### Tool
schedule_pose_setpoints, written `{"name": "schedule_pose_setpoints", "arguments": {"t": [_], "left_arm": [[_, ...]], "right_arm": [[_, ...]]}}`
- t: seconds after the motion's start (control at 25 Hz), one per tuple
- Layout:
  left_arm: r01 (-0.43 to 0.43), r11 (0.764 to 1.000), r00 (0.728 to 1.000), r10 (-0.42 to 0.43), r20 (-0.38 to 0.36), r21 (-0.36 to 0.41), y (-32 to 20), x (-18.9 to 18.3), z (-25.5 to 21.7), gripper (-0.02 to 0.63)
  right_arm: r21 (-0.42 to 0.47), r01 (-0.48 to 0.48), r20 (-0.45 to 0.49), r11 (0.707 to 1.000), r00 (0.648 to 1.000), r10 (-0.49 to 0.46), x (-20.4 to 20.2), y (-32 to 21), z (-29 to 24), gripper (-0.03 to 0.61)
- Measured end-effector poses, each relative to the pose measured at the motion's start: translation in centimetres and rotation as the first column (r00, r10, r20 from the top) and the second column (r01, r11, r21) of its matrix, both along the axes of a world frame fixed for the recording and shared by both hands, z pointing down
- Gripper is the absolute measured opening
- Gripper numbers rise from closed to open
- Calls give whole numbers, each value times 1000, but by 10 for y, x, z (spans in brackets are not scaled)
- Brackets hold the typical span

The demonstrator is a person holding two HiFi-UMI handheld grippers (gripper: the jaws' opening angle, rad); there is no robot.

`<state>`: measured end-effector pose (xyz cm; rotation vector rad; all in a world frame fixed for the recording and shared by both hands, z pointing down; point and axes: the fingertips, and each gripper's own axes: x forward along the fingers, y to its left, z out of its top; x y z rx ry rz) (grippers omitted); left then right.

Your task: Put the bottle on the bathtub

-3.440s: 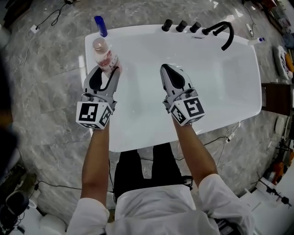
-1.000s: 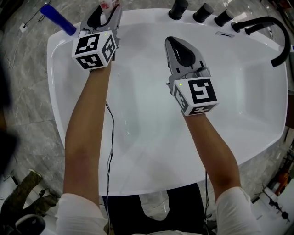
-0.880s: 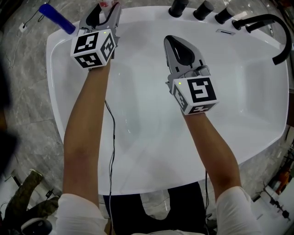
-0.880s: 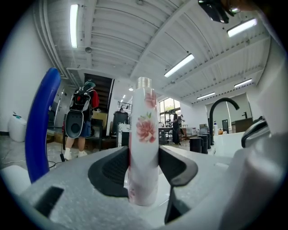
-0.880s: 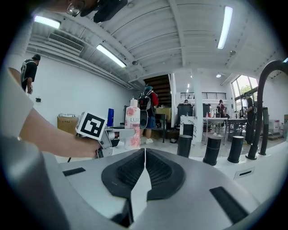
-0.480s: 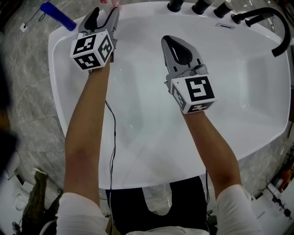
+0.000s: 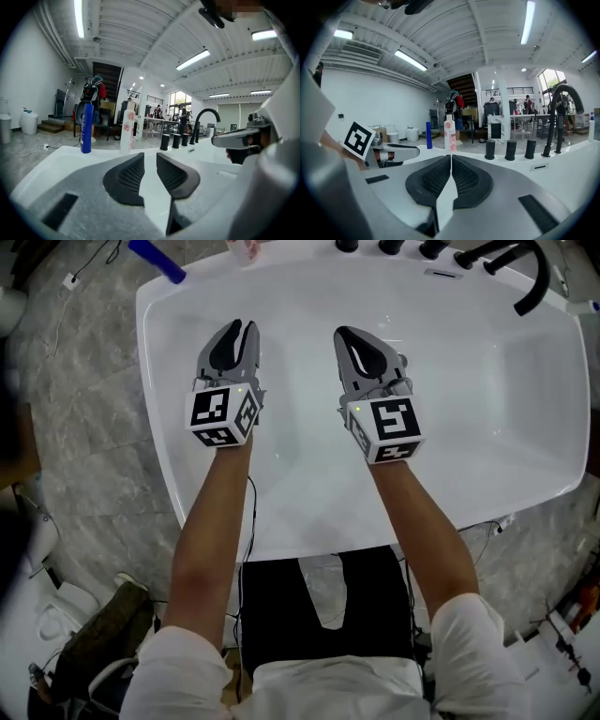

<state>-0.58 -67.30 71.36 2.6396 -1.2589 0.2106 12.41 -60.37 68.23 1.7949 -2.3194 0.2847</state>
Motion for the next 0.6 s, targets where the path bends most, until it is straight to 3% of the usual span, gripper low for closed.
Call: {"name": "schedule_pose_setpoints", "arguments": {"t": [0.36,0.6], "left_arm": [[26,998,1000,-26,0,-59,136,-2,-128,26],[-2,999,1000,2,-13,-37,222,-10,-205,17]], "right_arm": [[-36,11,117,999,993,-6,8,121,-117,17],[10,6,112,1000,994,-7,44,218,-210,17]]}}
